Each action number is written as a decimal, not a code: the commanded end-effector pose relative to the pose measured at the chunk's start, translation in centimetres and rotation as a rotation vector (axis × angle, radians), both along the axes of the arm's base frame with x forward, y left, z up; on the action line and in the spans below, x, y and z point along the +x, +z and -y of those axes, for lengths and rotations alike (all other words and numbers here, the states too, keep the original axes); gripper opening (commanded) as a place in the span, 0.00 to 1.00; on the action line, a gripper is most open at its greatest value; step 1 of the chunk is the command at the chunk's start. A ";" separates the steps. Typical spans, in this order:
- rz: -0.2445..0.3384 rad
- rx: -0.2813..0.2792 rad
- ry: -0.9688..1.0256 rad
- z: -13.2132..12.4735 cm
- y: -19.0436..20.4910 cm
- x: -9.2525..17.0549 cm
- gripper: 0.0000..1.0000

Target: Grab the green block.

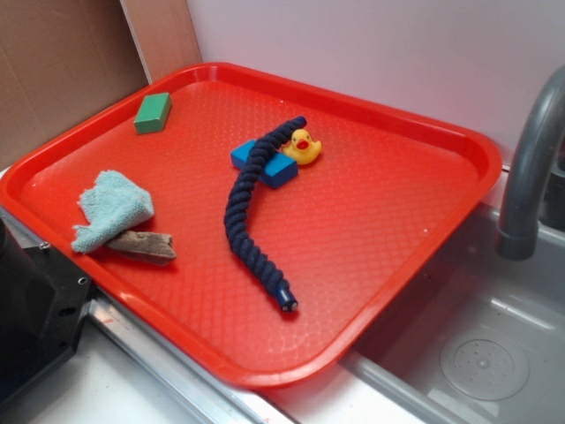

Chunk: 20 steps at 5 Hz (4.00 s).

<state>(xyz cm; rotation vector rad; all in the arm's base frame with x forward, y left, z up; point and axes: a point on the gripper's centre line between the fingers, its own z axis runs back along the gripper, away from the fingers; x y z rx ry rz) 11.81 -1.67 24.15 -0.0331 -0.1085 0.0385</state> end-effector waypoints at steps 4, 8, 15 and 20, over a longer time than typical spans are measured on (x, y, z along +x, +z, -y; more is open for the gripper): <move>0.013 0.097 0.506 -12.8 -12.9 11.2 1.00; 0.152 0.043 0.641 -15.7 -18.6 12.9 1.00; -0.103 0.010 0.368 -9.2 -10.9 10.9 0.00; 0.184 0.050 0.748 -12.4 -12.1 12.6 1.00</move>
